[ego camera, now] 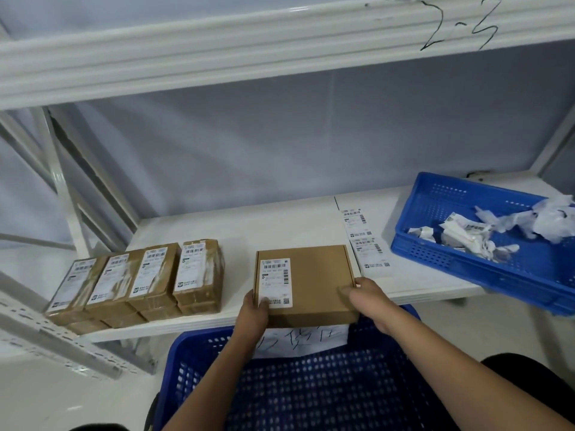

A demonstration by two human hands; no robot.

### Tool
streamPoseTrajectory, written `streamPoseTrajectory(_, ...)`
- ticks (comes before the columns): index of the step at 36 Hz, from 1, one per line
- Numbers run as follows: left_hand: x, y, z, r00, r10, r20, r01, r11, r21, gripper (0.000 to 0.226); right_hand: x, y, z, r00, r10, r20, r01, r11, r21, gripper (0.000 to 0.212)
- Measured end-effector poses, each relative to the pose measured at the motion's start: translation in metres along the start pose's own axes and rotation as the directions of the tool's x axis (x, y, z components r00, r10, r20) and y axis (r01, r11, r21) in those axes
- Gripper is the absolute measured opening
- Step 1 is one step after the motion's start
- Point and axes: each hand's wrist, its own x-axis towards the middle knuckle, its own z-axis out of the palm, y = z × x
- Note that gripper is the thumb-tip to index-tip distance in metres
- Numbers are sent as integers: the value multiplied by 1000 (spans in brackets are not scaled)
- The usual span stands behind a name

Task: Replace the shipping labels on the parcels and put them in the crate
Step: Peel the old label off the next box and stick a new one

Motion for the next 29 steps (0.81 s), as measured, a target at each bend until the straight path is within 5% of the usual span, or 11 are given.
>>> streamPoseTrajectory(11,-20,-6,-42,999,-51,-9,49,984,-173,43,-10,0,5,998,-29,-52,39,978,204,36)
streamPoseTrajectory(21,-49,9,-77,992,91,92,-64,961,-268,73,-45,0,-14,995,-98,-33,103,922,373,76)
streamPoseTrajectory(25,-64,2,-88,988,122,98,-90,956,-278,86,-57,4,-11,988,-154,-3,143,910,389,72)
streamPoseTrajectory(29,-76,4,-90,986,138,91,-106,952,-287,68,-67,3,-6,982,-187,4,169,892,419,62)
